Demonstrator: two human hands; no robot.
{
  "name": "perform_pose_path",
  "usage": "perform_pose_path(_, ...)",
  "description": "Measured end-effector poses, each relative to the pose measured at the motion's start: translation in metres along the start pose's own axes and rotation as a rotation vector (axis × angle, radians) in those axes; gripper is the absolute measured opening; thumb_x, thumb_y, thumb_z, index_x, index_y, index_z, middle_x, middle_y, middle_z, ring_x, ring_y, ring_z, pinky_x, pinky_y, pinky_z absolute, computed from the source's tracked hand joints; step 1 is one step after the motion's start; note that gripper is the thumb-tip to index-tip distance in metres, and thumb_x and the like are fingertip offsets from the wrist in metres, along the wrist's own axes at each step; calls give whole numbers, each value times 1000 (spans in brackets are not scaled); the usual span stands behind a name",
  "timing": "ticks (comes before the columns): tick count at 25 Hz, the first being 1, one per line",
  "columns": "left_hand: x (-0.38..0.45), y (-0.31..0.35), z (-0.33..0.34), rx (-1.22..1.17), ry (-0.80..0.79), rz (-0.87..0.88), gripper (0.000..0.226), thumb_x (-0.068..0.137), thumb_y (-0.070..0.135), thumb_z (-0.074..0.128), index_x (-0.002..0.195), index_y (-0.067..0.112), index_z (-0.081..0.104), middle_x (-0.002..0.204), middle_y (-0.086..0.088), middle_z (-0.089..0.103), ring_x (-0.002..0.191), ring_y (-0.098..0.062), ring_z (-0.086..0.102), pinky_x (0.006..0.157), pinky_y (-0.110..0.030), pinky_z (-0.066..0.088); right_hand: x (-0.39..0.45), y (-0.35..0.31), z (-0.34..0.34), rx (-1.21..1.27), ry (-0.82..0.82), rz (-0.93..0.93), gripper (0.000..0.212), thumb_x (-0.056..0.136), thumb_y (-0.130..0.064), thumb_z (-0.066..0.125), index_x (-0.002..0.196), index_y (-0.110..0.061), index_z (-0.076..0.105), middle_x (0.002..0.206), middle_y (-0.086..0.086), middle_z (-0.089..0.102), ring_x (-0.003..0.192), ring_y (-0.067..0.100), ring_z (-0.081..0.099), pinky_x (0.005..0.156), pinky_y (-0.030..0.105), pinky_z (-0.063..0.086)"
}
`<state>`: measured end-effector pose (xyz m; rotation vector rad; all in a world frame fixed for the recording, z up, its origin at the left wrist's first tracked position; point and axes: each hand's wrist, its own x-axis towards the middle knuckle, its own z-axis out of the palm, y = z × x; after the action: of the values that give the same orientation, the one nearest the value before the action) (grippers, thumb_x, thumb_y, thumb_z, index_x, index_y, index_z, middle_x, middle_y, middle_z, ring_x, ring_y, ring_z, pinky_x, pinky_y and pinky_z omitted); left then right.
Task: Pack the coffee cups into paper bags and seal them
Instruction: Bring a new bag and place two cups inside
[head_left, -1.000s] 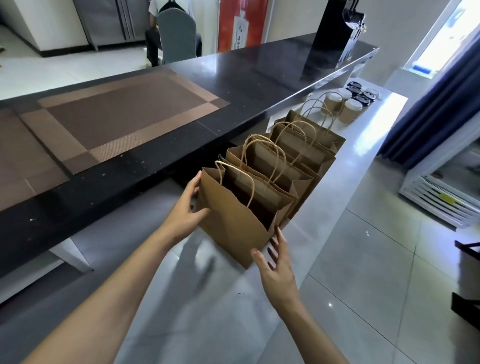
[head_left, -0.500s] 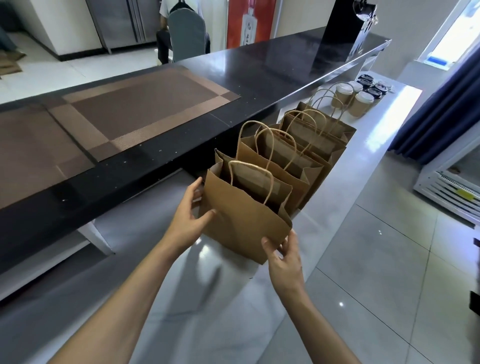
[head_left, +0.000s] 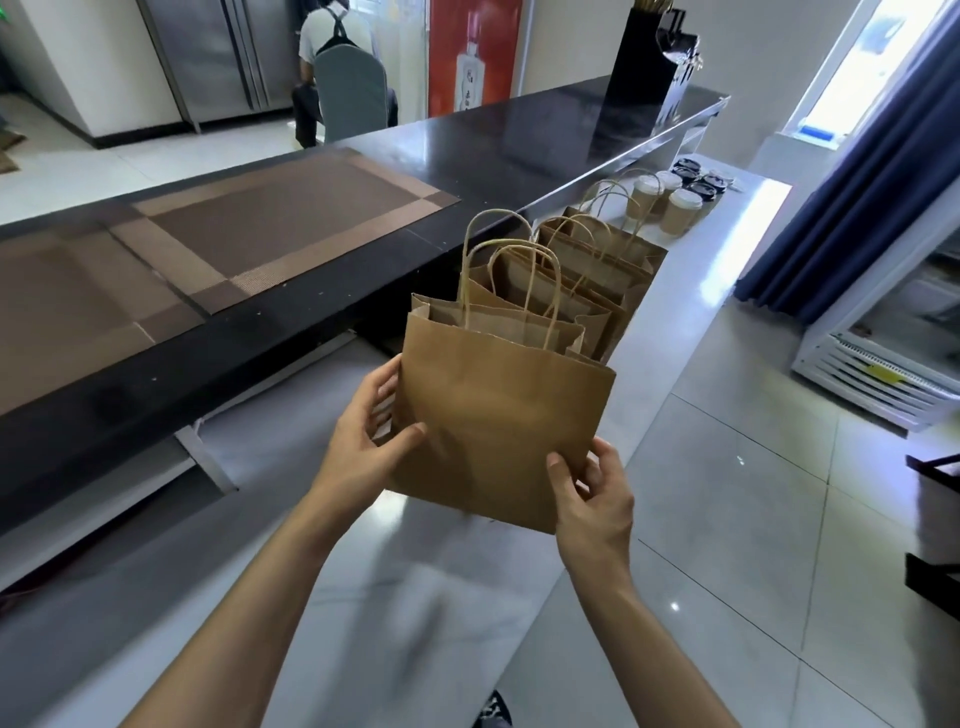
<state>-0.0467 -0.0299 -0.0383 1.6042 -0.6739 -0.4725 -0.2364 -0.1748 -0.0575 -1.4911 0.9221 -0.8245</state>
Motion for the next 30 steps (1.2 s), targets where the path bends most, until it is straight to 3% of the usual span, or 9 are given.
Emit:
perform_pose_path(4, -10, 15, 20, -32, -69, -29, 76, 93, 22, 74, 151, 51, 34, 146, 10, 53, 133, -14, 52, 109, -38, 47, -1, -8, -18, -17, 144, -103, 19, 99, -31, 65, 116, -40, 59, 111, -16, 68, 108, 10, 66, 92, 32, 57)
perform_pose_path(8, -13, 28, 55, -39, -140, -10, 82, 93, 24, 74, 153, 54, 27, 142, 22, 51, 132, -7, 51, 109, -39, 46, -1, -13, -45, 26, 186, -161, 30, 105, -26, 54, 134, -28, 53, 120, -8, 67, 108, 4, 65, 95, 28, 58)
perform_pose_path(13, -14, 43, 106, -14, -219, 12, 88, 94, 21, 73, 152, 59, 20, 152, 11, 44, 137, -11, 45, 107, -35, 46, 6, -8, -94, -30, 176, -203, 69, 104, -25, 57, 155, -52, 20, 158, -8, 41, 139, 11, 49, 106, 30, 50)
perform_pose_path(16, -12, 54, 145, 13, -244, 29, 88, 95, 18, 71, 154, 57, 18, 150, 11, 44, 134, -5, 45, 100, -27, 48, 17, -7, -128, -102, 191, -241, 77, 100, -30, 60, 157, -52, 13, 160, -28, 27, 141, -7, 37, 105, 20, 45)
perform_pose_path(19, -10, 65, 184, 36, -283, 35, 89, 95, 20, 70, 155, 55, 15, 154, 9, 39, 131, -2, 45, 107, -32, 47, 31, -8, -163, -130, 215, -190, 81, 98, -35, 61, 158, -51, 9, 146, -48, 17, 124, -35, 26, 95, 0, 36)
perform_pose_path(21, -7, 71, 214, 43, -299, 49, 89, 94, 22, 71, 156, 54, 15, 156, 10, 36, 133, -1, 43, 102, -19, 47, 43, -9, -190, -155, 249, -187, 83, 98, -38, 61, 158, -52, 6, 148, -47, 14, 129, -27, 26, 102, 9, 36)
perform_pose_path(24, 1, 80, 261, 49, -305, 59, 90, 93, 24, 72, 157, 51, 15, 157, 19, 30, 135, 2, 38, 88, -4, 44, 66, -7, -232, -158, 287, -187, 83, 98, -41, 61, 157, -55, 5, 157, -33, 18, 143, 4, 34, 113, 37, 43)
perform_pose_path(26, 7, 84, 292, 53, -314, 75, 89, 92, 25, 73, 156, 52, 16, 156, 25, 27, 139, -2, 34, 102, -18, 44, 80, -5, -258, -173, 303, -188, 82, 98, -41, 62, 156, -56, 7, 158, -29, 21, 144, 11, 36, 113, 46, 45)
perform_pose_path(30, 14, 96, 349, 48, -332, 93, 88, 92, 24, 74, 156, 51, 19, 161, 22, 26, 142, -6, 33, 116, -41, 41, 106, -1, -309, -206, 305, -182, 84, 98, -42, 62, 157, -55, 5, 160, -26, 22, 146, 9, 32, 116, 43, 40)
